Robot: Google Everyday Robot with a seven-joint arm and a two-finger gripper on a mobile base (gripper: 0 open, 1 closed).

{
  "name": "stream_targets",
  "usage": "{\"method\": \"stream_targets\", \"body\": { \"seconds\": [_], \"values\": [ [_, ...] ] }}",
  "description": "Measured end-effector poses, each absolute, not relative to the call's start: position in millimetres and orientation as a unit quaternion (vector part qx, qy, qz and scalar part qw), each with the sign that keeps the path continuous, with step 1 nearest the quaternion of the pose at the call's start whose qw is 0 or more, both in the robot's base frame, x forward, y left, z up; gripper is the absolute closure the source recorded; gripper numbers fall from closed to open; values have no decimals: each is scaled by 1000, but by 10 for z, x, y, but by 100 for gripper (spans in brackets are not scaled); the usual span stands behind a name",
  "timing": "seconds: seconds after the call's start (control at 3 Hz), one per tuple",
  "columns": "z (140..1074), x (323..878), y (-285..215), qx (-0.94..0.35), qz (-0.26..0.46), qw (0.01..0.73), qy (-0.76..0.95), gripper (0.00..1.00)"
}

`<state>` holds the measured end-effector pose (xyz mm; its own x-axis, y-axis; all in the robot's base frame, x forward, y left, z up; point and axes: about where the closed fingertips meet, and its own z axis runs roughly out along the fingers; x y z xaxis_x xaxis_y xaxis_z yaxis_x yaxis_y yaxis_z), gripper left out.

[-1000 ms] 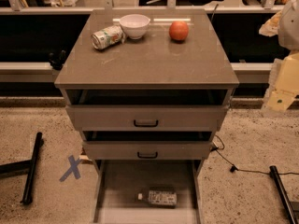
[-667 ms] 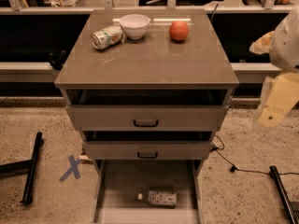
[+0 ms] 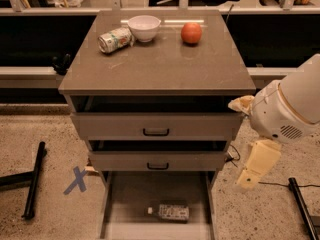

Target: Pick blue plastic bottle from bottom drawer and place on counter

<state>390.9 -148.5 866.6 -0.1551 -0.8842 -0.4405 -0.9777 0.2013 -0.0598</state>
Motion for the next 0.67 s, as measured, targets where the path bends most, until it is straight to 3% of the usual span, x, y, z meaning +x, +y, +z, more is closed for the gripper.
{"method": "stream_targets", "body": {
  "seconds": [0.67],
  "values": [
    [8259, 3982, -1459, -623, 113, 185, 752, 0]
  ]
}}
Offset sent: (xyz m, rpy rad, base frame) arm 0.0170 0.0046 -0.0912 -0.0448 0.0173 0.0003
